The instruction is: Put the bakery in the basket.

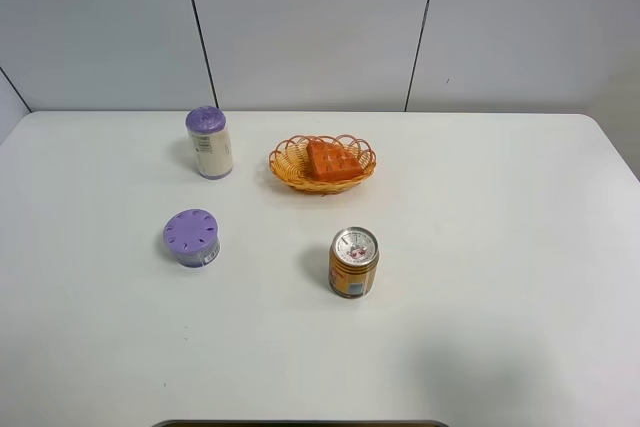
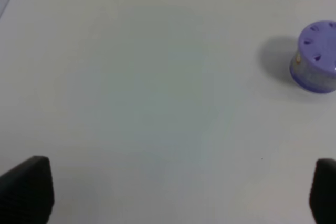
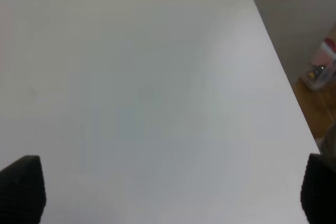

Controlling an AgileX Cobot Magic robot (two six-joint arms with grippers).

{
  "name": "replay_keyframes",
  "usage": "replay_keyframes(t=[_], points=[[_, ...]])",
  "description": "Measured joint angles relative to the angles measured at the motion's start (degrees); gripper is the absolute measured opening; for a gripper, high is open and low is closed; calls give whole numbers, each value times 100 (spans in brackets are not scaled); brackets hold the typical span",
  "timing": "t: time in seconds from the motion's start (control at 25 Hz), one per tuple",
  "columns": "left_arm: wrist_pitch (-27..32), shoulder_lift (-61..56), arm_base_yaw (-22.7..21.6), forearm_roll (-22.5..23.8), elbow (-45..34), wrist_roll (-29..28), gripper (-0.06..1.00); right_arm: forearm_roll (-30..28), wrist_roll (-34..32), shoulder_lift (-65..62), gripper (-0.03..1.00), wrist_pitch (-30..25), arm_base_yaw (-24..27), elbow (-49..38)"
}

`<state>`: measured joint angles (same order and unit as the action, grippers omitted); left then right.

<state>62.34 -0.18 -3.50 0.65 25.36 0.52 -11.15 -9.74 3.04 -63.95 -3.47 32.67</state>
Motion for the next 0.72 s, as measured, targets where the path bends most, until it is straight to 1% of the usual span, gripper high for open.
replay_keyframes(t=[0.24,0.6,0.72], points=[[0,0,0,0,0,0,99,-6,0,-310,97,82,0,0],[0,0,0,0,0,0,99,12,0,-317,97,82,0,0],[0,0,0,0,0,0,99,98,0,-317,97,82,0,0]])
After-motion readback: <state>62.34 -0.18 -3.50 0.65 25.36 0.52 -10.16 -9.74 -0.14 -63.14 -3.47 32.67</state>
